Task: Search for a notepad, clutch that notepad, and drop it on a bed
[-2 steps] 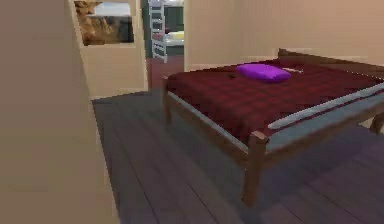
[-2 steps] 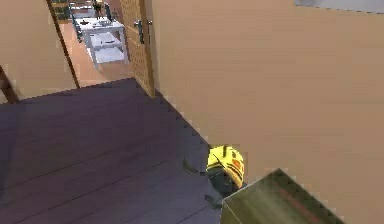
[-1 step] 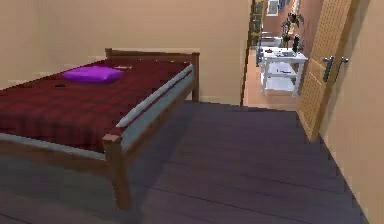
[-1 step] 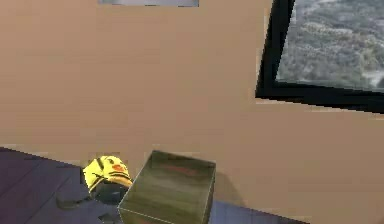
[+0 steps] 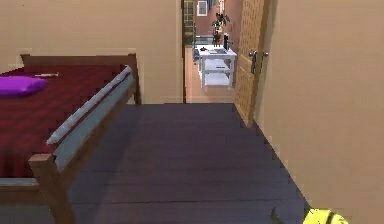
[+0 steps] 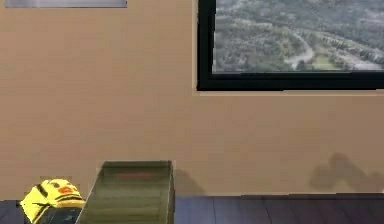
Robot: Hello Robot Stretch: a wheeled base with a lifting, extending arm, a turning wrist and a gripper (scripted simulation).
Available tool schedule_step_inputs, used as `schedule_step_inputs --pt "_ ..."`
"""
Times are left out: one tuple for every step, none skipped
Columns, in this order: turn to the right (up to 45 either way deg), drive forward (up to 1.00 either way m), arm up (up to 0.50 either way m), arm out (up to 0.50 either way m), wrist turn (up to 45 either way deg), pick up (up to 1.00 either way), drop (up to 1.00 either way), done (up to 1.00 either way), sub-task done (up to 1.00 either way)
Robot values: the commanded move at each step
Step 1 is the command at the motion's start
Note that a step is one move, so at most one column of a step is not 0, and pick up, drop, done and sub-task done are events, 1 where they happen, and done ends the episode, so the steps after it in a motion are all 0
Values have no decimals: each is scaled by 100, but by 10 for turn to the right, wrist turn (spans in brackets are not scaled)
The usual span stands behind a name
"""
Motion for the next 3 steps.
schedule_step_inputs --pt "30 0 0 0 0 0 0 0 0" --pt "0 100 0 0 0 0 0 0 0" --pt "60 0 0 0 0 0 0 0 0"
